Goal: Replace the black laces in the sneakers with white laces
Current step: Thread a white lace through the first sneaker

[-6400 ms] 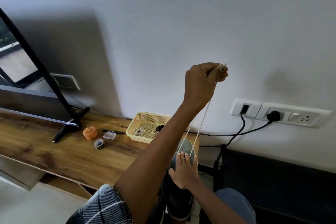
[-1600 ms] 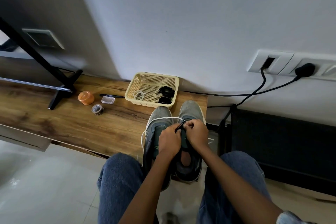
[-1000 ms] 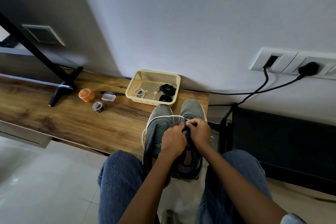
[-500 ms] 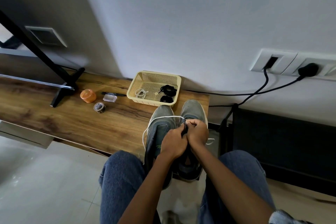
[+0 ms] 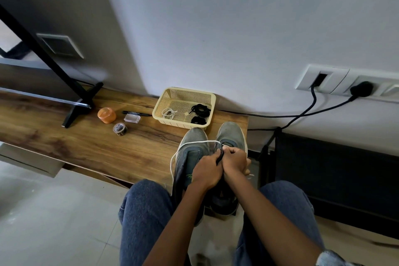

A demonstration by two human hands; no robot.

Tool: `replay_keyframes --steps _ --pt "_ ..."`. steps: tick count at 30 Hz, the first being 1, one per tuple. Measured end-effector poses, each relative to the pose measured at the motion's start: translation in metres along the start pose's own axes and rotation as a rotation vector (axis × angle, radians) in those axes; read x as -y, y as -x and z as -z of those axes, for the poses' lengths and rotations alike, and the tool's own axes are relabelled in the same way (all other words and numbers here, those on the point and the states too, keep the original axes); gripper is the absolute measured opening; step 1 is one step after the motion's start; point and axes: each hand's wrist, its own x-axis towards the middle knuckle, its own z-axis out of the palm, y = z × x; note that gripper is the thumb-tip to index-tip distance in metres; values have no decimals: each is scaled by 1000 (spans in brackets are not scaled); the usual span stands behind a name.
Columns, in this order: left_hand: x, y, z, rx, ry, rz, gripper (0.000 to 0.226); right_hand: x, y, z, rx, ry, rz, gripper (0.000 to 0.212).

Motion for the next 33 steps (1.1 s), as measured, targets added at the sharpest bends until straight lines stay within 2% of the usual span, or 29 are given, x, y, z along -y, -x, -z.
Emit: replay_keyframes --steps 8,20,26,29,33 --pt "-3 1 1 9 -18 6 50 -3 0 2 54 -53 27 16" --pt "0 1 0 6 -22 -38 41 -5 -2 1 92 109 160 23" --pt "0 1 -3 -8 -18 -17 42 -7 -4 2 122 134 173 19" --pt "-2 4 0 -22 71 4 42 -6 -7 5 165 157 204 17" --pt "-7 1 8 -96 399 113 24 -6 -9 15 236 180 287 23"
